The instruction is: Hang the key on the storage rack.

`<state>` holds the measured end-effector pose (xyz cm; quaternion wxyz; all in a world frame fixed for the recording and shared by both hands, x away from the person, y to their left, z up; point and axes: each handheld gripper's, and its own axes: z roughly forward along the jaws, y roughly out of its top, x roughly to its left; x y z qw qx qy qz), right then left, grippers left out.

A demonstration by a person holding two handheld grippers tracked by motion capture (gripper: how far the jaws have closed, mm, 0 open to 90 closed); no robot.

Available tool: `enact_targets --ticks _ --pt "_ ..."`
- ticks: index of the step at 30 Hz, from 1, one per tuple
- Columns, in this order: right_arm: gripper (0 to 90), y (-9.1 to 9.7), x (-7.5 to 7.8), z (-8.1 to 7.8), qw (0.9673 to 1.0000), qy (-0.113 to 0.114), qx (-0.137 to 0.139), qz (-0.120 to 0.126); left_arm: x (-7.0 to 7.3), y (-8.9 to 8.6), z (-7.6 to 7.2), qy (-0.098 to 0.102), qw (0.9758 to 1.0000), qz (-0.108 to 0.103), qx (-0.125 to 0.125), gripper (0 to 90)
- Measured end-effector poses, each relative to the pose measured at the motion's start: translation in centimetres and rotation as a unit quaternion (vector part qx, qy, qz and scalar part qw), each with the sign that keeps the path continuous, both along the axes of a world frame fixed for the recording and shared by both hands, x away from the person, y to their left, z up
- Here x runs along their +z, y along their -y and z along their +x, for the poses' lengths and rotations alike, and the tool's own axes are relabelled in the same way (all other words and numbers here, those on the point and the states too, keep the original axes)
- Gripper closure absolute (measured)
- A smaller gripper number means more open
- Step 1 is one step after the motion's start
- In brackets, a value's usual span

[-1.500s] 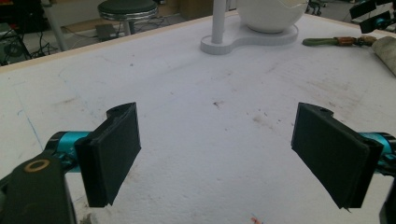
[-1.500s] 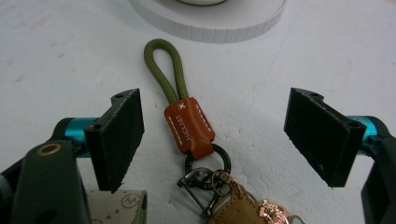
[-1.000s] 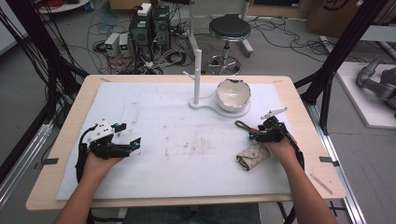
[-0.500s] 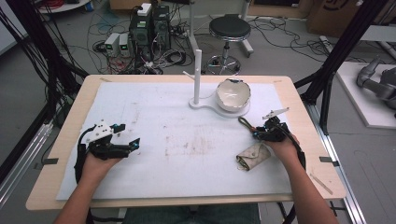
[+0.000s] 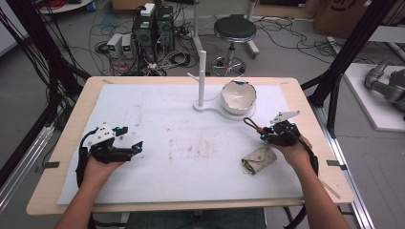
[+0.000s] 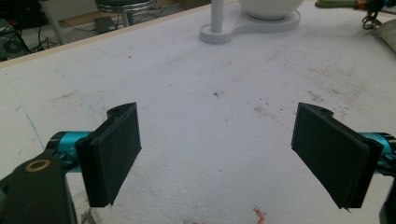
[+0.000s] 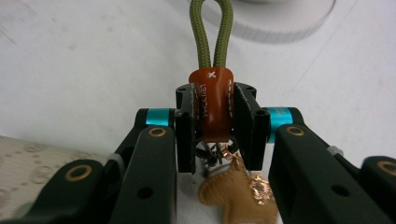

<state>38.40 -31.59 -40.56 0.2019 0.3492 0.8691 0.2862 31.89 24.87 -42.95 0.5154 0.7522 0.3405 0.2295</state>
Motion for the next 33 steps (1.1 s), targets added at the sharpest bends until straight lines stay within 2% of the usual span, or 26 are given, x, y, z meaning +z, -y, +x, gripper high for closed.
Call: enact_targets --ticks 6,11,15,21,22,25,33 --pt "72.5 -0.6 3.0 -0.9 0.9988 0.036 0.015 0.029 0.0 0.0 0.0 -0.001 1.0000 0.000 0.000 15.6" --pt "72.5 -1.3 4.4 -1.0 0.9974 0.058 0.025 0.036 0.0 0.0 -0.1 -0.001 1.0000 0.003 0.001 15.6" --pt "72.4 -2.6 6.1 -0.7 0.9955 0.077 0.037 0.041 0.0 0.0 0.0 -0.002 1.0000 0.004 0.001 15.7" --pt "72.5 -3.8 7.6 -0.4 0.9936 0.090 0.046 0.050 0.0 -0.2 0.0 -0.003 1.0000 0.003 0.004 15.8" --pt "72.4 -4.1 8.1 -0.3 0.9926 0.091 0.052 0.061 0.0 -0.2 0.0 -0.003 1.0000 0.004 0.006 15.8" --pt "72.4 -4.8 8.8 -0.1 0.9907 0.100 0.057 0.072 0.0 -0.1 0.0 -0.004 1.0000 0.004 0.006 15.9" --pt "72.4 -6.6 10.1 0.3 0.9884 0.111 0.070 0.076 0.0 0.0 0.0 -0.001 0.9999 0.007 0.007 15.9"
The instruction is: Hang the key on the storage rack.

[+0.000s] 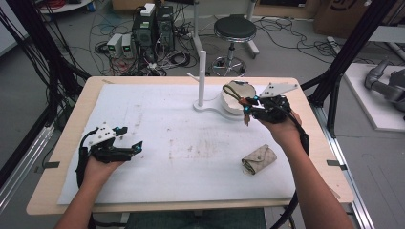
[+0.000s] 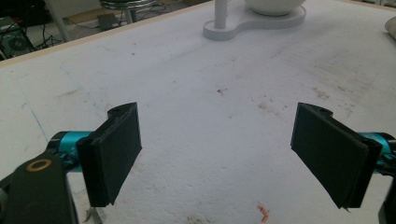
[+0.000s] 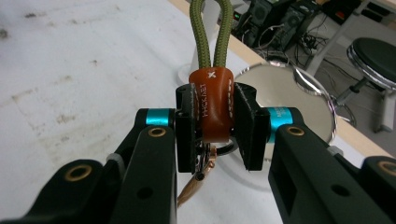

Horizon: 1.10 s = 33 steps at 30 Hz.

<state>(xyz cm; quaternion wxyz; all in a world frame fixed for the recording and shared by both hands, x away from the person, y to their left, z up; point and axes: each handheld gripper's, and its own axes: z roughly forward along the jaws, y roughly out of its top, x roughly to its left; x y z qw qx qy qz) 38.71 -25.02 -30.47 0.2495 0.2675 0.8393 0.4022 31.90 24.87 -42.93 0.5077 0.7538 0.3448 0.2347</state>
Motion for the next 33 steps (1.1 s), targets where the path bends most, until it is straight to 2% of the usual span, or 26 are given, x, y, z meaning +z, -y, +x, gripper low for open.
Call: enact_targets --ticks 12,18,23,33 --pt "72.3 -3.3 2.6 2.5 0.9996 0.025 0.011 -0.007 -0.1 -0.4 -0.2 -0.001 1.0000 -0.002 0.003 16.0" --pt "72.3 -5.9 3.4 3.8 0.9994 0.026 0.018 -0.016 0.0 -0.5 -0.4 0.000 1.0000 -0.003 0.003 16.0" --pt "72.2 -7.4 3.3 4.7 0.9988 0.030 0.026 -0.027 -0.1 -0.7 -0.4 -0.002 1.0000 -0.001 0.003 16.2" --pt "72.1 -7.6 2.8 5.5 0.9989 0.024 0.018 -0.037 -0.2 -0.9 -0.5 -0.004 1.0000 -0.002 0.005 16.2"
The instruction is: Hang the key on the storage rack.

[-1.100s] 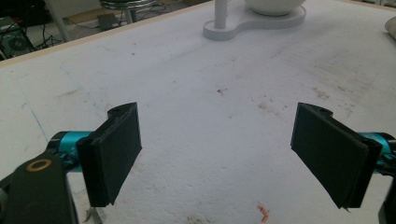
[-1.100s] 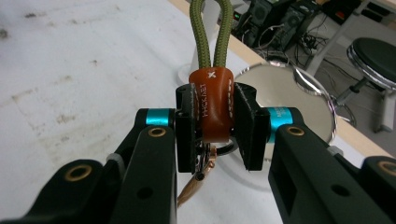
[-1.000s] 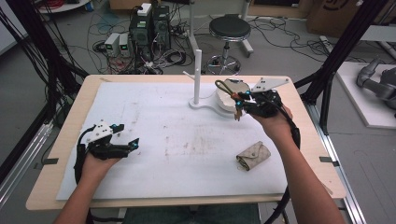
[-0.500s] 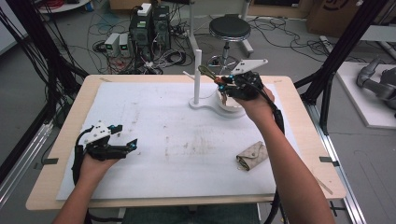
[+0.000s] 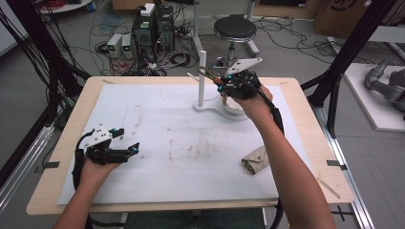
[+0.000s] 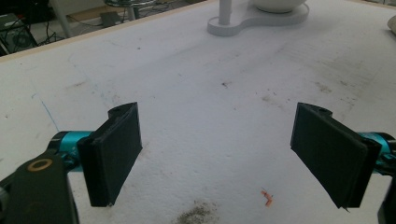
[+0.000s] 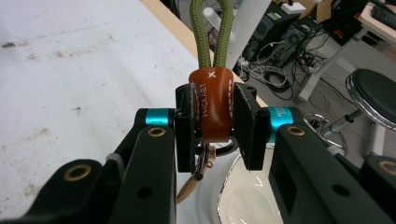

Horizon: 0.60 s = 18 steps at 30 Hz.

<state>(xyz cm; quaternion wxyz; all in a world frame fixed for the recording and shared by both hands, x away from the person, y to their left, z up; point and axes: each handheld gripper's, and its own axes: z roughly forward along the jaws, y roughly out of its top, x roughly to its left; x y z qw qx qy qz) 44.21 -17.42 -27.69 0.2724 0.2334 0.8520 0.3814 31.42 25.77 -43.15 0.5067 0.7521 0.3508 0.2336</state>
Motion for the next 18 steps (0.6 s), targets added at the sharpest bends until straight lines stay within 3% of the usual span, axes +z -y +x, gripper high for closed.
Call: enact_targets --ticks 13,16,18 --pt "70.4 -0.3 -1.0 1.1 0.9997 -0.014 -0.008 -0.019 0.0 -0.4 -0.2 -0.001 1.0000 0.000 0.008 16.2" --pt "65.5 -0.3 -1.1 1.1 0.9996 -0.018 -0.014 -0.017 0.0 -0.6 -0.3 0.000 0.9999 -0.002 0.010 16.3" --pt "54.7 -0.2 -1.0 1.0 0.9996 -0.012 -0.023 -0.014 0.0 -0.7 -0.3 0.001 0.9999 -0.003 0.011 16.3"
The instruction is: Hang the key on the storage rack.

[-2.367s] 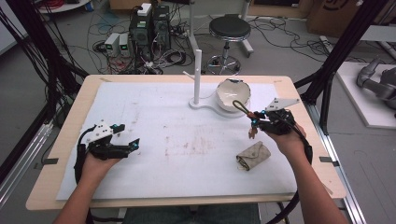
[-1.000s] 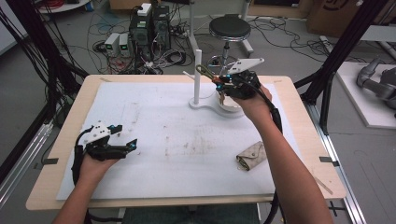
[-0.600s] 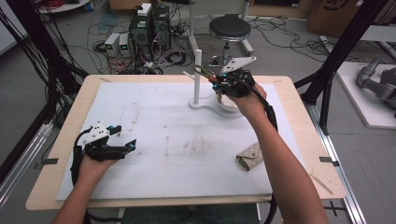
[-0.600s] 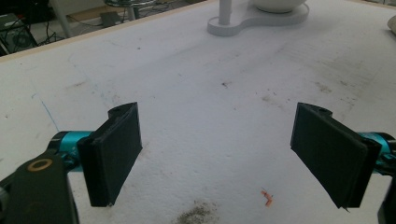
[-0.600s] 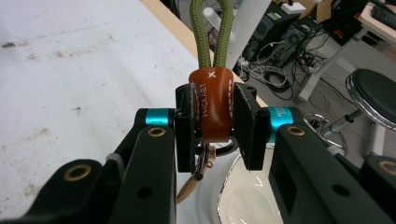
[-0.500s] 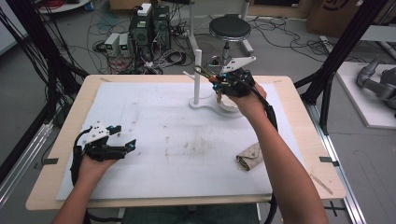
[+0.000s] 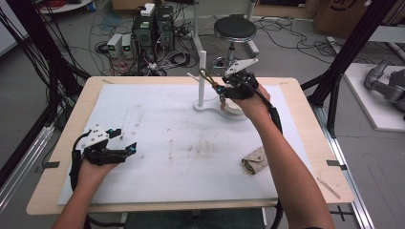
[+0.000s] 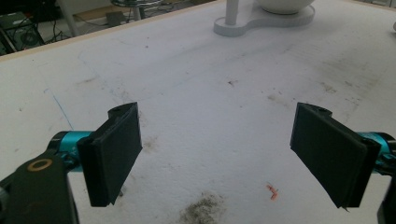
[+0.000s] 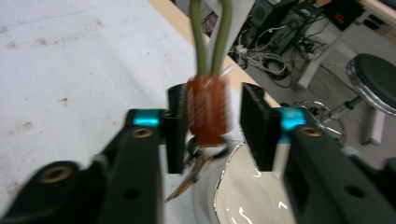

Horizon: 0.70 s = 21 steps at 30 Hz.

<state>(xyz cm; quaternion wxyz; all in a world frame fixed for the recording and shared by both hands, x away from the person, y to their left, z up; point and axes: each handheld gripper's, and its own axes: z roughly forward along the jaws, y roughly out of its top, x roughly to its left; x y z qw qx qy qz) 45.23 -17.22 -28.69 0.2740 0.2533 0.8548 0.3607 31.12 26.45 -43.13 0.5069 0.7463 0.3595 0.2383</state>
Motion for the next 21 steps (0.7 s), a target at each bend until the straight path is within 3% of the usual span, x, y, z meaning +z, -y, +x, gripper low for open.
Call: enact_targets --ticks 4,9,14,21 --pt "45.3 0.5 0.2 -0.3 1.0000 -0.001 -0.009 0.004 0.0 0.0 0.0 0.000 1.0000 -0.001 0.000 16.3" --pt "41.3 1.9 0.2 -1.3 0.9997 0.005 -0.014 0.021 0.0 0.3 0.1 0.001 1.0000 0.002 -0.003 16.3" --pt "37.3 4.1 -0.7 -2.8 0.9988 -0.003 -0.032 0.038 0.1 0.6 0.1 0.002 1.0000 0.001 -0.006 16.3" --pt "33.2 7.5 -1.8 -4.7 0.9969 0.003 -0.047 0.063 0.2 0.4 0.2 0.003 1.0000 -0.004 -0.006 16.2"
